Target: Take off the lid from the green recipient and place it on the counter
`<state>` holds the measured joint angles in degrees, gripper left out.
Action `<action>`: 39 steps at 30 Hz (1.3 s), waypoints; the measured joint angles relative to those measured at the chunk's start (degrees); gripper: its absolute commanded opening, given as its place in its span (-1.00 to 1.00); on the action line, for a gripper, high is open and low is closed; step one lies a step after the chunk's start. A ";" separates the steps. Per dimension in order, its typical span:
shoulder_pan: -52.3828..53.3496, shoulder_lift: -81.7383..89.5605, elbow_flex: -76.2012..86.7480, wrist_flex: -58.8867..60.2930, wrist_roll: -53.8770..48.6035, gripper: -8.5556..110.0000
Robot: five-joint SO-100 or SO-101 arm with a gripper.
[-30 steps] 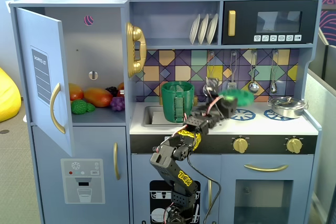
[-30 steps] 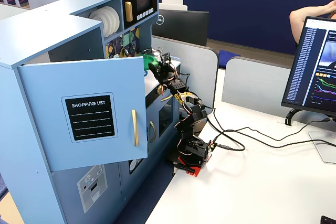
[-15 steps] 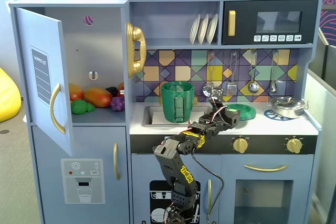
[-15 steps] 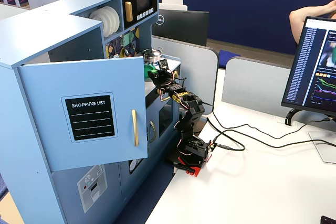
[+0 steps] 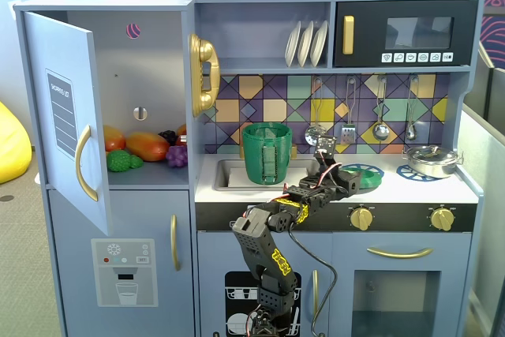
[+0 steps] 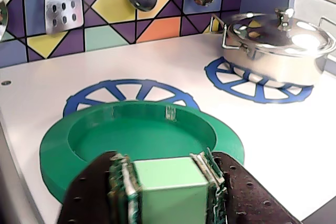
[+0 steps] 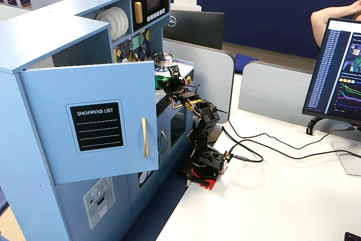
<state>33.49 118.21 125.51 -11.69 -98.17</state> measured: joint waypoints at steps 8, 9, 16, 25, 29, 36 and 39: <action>-0.70 6.24 -0.88 7.47 -0.26 -0.56; -1.23 8.61 -1.41 10.28 -0.62 -0.57; -10.11 33.13 -5.45 45.79 -0.88 -0.76; -25.49 56.51 2.99 89.03 -2.02 -0.86; -28.74 59.41 15.56 86.57 2.90 -0.86; -33.31 58.71 37.44 73.74 7.65 -0.86; -35.86 59.15 42.54 72.07 9.14 -0.86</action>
<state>-2.37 177.36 168.05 60.38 -89.03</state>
